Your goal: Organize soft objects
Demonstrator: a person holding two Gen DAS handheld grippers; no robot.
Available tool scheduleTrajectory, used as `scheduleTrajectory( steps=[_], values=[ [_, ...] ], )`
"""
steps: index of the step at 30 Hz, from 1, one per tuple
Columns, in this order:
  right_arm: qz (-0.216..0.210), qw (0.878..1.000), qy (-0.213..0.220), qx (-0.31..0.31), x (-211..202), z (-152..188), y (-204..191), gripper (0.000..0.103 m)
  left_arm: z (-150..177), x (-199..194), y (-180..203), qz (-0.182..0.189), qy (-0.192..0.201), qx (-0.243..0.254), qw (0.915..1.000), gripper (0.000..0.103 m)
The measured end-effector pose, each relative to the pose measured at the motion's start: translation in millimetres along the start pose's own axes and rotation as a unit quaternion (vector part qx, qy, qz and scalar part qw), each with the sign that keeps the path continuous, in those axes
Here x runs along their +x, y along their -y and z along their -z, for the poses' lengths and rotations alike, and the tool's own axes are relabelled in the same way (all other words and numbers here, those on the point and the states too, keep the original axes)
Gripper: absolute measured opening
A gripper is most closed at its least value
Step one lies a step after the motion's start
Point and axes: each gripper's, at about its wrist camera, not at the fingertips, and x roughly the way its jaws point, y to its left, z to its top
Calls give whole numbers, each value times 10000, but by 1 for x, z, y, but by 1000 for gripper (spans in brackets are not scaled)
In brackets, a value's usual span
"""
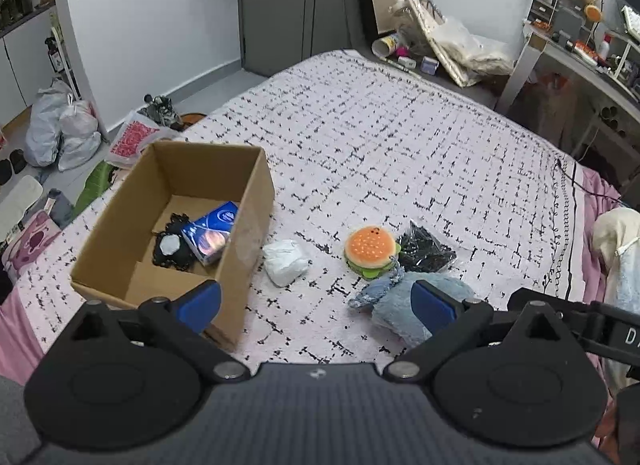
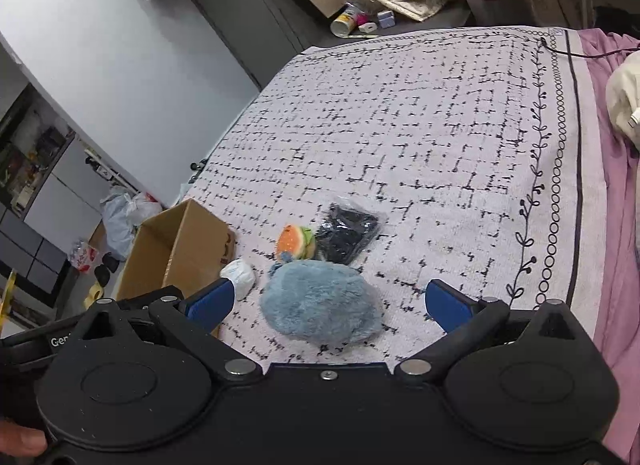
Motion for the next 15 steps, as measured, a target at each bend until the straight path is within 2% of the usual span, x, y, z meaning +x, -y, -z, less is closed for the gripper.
scheduleTrajectory(
  steps=[4,9,15],
  values=[
    [-33,9999,-98,-18,10,0,4,100,0,12,9,121,-94,66,9999,101],
    [-58,9998,-185,43,24,-3,6,94,-2,26,15,69,-187,32,9998,99],
    [-11,9982,-275,540,42,-9,25,75,-10,40,17,216,-226,-172,9994,97]
  ],
)
